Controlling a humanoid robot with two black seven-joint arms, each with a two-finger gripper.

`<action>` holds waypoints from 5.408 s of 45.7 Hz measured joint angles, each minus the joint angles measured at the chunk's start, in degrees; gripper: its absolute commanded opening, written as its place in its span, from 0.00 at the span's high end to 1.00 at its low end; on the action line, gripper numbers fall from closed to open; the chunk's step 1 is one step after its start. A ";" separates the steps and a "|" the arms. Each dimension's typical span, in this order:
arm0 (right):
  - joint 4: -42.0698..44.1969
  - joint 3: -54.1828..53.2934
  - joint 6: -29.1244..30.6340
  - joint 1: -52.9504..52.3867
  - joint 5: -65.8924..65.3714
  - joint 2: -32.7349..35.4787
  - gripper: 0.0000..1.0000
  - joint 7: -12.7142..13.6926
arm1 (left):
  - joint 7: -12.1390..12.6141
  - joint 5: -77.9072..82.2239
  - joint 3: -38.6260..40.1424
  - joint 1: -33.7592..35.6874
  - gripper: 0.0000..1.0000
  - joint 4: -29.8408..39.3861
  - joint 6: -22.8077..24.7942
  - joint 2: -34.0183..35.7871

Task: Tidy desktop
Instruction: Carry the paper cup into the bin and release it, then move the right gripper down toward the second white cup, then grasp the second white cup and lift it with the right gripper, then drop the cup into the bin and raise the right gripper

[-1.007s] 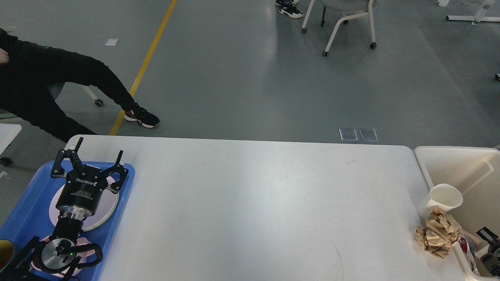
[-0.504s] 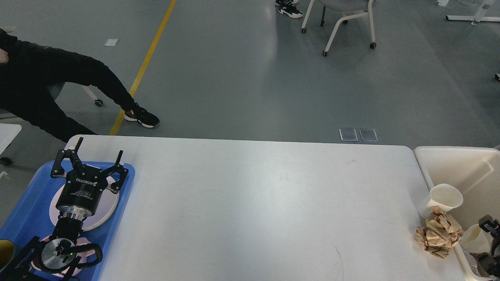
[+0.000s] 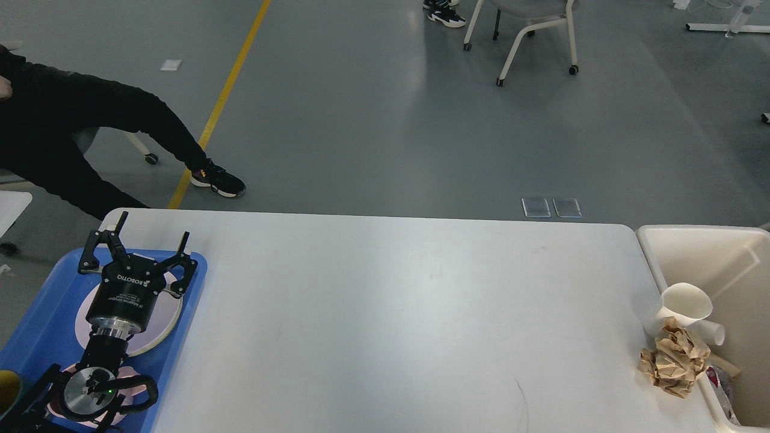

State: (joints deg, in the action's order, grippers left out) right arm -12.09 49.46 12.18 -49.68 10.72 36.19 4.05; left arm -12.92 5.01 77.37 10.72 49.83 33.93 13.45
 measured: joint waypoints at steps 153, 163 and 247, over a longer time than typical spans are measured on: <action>-33.60 3.99 -4.40 -17.62 -9.67 -3.27 0.42 9.40 | 0.00 0.00 0.02 0.00 0.04 0.00 0.00 -0.01; -33.59 3.64 -4.97 -17.22 -9.31 -3.31 0.86 9.49 | 0.00 0.00 0.02 0.00 0.04 0.00 0.00 -0.01; -73.08 36.78 4.72 -77.89 0.92 0.00 1.00 11.58 | 0.00 0.00 0.06 0.00 0.04 0.00 0.00 0.00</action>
State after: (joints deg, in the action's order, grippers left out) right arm -85.18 86.24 16.89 -127.57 11.64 36.19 15.63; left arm -12.92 5.01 77.43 10.72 49.83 33.93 13.45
